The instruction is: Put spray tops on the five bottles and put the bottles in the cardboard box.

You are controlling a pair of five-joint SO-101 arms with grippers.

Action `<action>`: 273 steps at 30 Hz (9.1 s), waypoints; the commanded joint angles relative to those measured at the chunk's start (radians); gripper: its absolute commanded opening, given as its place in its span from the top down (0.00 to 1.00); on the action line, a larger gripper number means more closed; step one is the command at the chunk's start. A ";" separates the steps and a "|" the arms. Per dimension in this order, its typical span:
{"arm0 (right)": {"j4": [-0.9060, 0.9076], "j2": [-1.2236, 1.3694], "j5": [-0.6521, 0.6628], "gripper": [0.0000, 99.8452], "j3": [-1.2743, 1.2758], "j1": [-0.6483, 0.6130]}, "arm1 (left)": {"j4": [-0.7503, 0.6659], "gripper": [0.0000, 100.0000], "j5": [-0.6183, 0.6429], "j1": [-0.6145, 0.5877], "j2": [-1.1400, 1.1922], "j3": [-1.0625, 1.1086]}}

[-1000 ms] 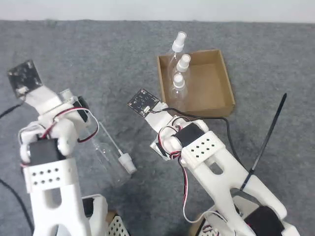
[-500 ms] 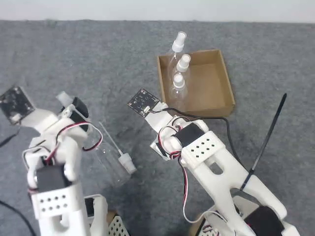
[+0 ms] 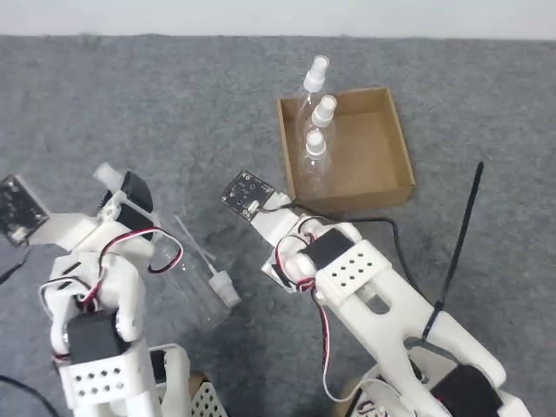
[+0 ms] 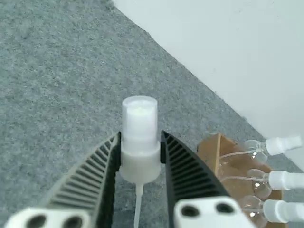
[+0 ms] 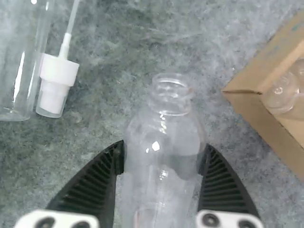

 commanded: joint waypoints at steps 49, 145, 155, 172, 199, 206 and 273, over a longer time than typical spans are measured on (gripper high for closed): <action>-0.045 -0.229 0.014 0.90 0.074 -0.085 | -0.166 0.99 0.425 -0.110 -0.028 0.068; -0.116 -0.239 0.138 0.90 0.135 -0.087 | -0.227 0.99 0.284 0.052 -0.028 0.130; -0.116 -0.231 0.140 0.90 0.135 -0.087 | -0.192 0.99 0.322 0.012 -0.028 0.101; -0.116 -0.239 0.135 0.90 0.135 -0.087 | -0.137 0.99 0.267 0.163 -0.028 0.134; -0.143 -0.240 0.077 0.90 0.135 -0.085 | -0.137 0.99 0.265 0.245 -0.028 0.150; -0.143 -0.242 0.077 0.90 0.135 -0.085 | -0.143 0.99 0.236 0.311 -0.028 0.173; -0.255 -0.573 0.075 0.90 0.322 -0.021 | 0.018 0.71 0.101 0.605 -0.028 0.193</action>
